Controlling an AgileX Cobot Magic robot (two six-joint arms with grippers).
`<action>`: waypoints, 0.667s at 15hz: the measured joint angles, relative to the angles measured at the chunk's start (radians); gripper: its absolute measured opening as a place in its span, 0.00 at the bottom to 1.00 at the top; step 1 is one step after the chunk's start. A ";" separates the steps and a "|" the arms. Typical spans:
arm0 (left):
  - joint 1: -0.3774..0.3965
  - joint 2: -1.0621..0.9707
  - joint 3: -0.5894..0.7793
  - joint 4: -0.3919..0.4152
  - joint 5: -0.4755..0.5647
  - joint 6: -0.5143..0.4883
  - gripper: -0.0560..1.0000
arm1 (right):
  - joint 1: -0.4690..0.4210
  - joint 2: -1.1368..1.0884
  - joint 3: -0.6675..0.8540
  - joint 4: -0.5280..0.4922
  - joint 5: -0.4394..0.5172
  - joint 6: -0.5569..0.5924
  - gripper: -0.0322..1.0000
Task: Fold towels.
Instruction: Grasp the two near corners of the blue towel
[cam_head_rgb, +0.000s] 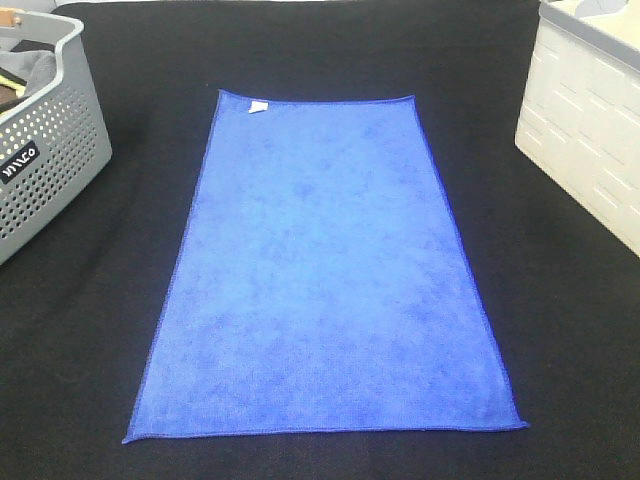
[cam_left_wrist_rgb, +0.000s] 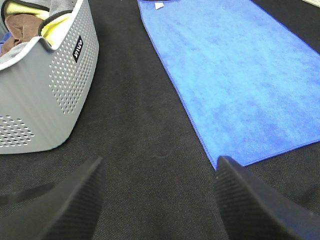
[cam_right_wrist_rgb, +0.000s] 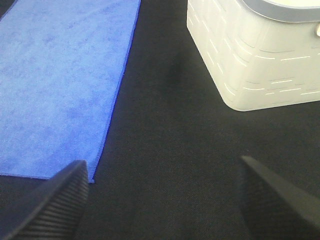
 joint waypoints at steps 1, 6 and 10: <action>0.000 0.000 0.000 0.000 0.000 0.000 0.64 | 0.000 0.000 0.000 0.000 0.000 0.000 0.77; 0.000 0.000 0.000 0.000 0.000 0.000 0.64 | 0.000 0.000 0.000 0.000 0.000 0.000 0.77; 0.000 0.000 0.000 0.000 0.000 0.000 0.64 | 0.000 0.000 0.000 0.000 0.000 0.000 0.77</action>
